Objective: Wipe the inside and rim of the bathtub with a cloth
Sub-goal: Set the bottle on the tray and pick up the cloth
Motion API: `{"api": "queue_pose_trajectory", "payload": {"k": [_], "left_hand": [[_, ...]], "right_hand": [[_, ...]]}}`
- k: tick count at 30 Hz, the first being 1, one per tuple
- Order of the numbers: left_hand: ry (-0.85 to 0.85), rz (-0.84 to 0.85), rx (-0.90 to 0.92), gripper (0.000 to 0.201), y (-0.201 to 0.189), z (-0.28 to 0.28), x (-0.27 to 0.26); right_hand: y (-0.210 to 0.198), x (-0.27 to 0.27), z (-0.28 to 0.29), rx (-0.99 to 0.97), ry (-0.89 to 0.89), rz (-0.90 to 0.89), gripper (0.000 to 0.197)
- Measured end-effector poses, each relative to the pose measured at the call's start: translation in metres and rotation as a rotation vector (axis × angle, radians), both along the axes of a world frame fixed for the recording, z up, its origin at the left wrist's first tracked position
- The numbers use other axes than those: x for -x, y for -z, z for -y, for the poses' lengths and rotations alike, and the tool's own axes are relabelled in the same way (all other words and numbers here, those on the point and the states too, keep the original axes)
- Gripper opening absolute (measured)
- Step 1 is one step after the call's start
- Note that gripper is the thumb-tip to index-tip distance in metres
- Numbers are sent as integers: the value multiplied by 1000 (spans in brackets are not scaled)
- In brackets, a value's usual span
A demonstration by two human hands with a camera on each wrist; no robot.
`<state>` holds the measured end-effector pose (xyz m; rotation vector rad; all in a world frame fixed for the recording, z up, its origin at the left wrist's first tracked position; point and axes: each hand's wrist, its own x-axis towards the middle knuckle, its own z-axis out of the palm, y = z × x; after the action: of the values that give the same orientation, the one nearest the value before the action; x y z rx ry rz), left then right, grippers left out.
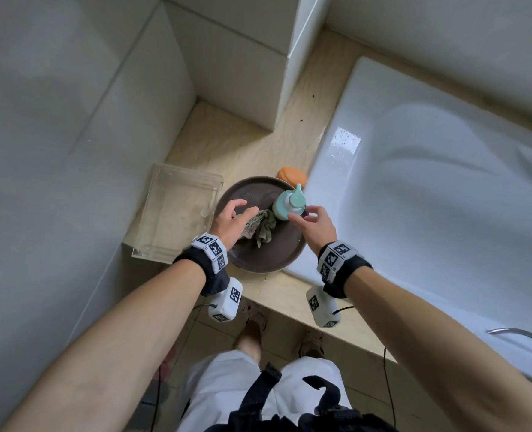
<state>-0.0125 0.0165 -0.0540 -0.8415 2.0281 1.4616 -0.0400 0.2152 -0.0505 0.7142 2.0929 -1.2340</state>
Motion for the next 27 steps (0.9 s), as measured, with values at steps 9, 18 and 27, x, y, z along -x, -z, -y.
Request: {"api": "queue_pose_trajectory", "payload": {"k": [9,18,27], "left_hand": [[181,54,93,52,44,2,1],[460,68,188,58,88,7,17],[541,119,324,53,112,-1,27]], "right_hand": [[49,-25,6,-43,-45,153,48],[80,-23,5,-39,6,222,38],[92,-27,-2,-7,54,276,31]]}}
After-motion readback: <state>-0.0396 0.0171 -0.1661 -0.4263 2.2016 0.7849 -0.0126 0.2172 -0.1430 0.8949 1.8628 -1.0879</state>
